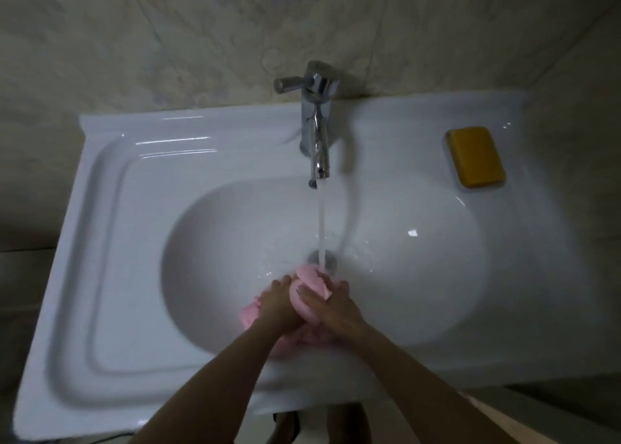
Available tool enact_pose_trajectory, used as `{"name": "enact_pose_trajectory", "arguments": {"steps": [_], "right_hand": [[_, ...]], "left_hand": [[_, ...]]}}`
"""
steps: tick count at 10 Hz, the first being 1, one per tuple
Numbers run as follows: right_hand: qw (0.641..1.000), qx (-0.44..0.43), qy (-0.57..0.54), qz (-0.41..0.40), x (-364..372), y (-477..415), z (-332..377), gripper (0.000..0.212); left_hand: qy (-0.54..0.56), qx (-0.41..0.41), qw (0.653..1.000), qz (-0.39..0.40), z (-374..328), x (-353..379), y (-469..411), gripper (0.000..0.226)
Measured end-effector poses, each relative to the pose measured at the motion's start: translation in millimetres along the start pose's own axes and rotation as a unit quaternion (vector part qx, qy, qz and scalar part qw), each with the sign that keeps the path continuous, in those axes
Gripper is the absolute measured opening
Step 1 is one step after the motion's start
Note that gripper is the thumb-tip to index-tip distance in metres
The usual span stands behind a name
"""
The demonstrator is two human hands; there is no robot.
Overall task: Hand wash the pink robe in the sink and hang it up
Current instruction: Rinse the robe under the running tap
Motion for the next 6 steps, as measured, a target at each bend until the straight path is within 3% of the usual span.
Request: {"name": "enact_pose_trajectory", "arguments": {"steps": [1,2,4,5,6], "right_hand": [[0.986,-0.026,0.142,-0.085,4.8,-6.7,6.4,0.05],[0.958,-0.069,0.256,-0.109,7.0,-26.9,2.0,0.04],[0.95,-0.036,0.29,-0.115,6.8,-49.2,-1.7,0.039],[0.954,-0.015,0.285,-0.088,-0.2,-53.9,8.8,0.041],[0.971,0.027,0.238,-0.022,-17.4,-66.3,16.5,0.048]], "left_hand": [[0.059,-0.043,0.996,-0.059,-6.7,-1.9,4.4,0.059],[-0.045,-0.017,0.993,-0.111,-15.4,-4.7,1.7,0.031],[-0.203,0.012,0.971,-0.128,-19.1,4.6,-8.7,0.033],[-0.199,0.028,0.975,-0.097,-18.3,10.8,-20.0,0.042],[0.115,0.096,0.988,-0.032,-12.0,-8.0,-31.4,0.075]]}}
Point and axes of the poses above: each hand's wrist, its own y-axis away from the middle knuckle, its own x-axis out of the palm, z = x × y, the point moved 3 cm from there along -y, towards the middle knuckle, and after that the axes turned 3 degrees about x, right-handed, at the moved point
